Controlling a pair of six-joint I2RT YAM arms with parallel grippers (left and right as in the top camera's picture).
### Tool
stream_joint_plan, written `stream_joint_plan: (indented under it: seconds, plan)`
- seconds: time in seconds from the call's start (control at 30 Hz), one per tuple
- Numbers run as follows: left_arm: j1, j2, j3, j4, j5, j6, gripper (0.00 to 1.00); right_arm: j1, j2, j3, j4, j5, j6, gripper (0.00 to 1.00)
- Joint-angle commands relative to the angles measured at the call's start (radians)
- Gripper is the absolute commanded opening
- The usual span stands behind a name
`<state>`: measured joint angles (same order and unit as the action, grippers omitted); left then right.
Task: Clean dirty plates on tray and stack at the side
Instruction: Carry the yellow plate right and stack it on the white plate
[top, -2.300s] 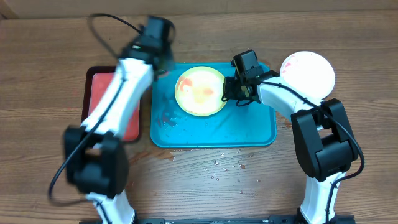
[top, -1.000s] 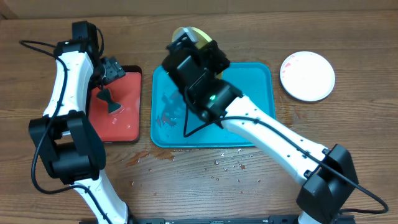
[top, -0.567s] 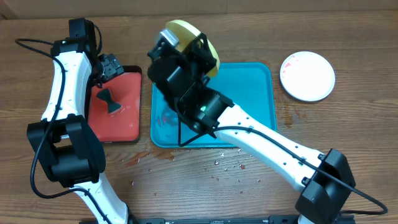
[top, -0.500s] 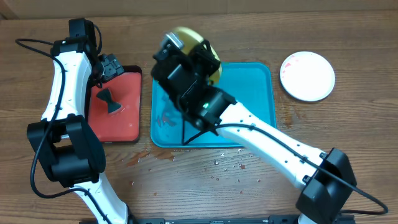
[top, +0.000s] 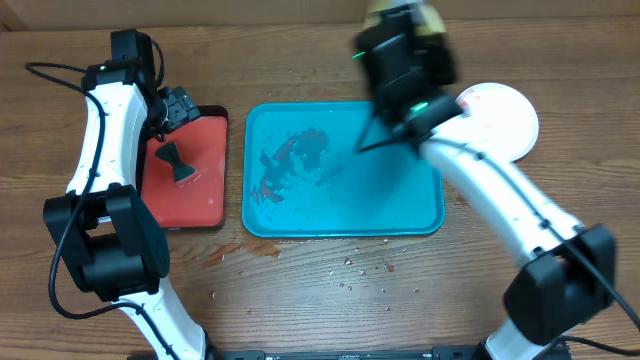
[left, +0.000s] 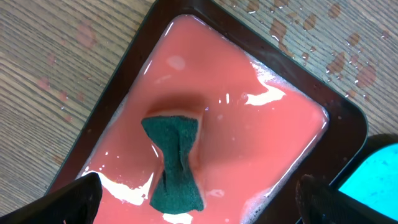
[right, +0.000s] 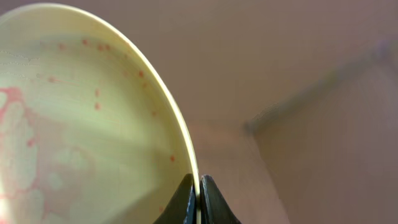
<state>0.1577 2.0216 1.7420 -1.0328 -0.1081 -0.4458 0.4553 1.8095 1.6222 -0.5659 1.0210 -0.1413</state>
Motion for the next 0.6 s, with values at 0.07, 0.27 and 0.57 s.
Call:
stream_joint_plan:
  seconds: [0.07,0.27,0.57]
  plan:
    - [0.001,-0.021,0.020,-0.002,0.003,-0.004,1.00,-0.329,-0.022,0.000,-0.214,-0.598,0.476,0.04]
    - [0.001,-0.021,0.020,-0.002,0.003,-0.004,1.00,-0.632,0.011,-0.095,-0.210,-1.039,0.513,0.04]
    - [0.001,-0.021,0.020,-0.002,0.003,-0.004,1.00,-0.793,0.019,-0.316,-0.060,-1.151,0.507,0.04]
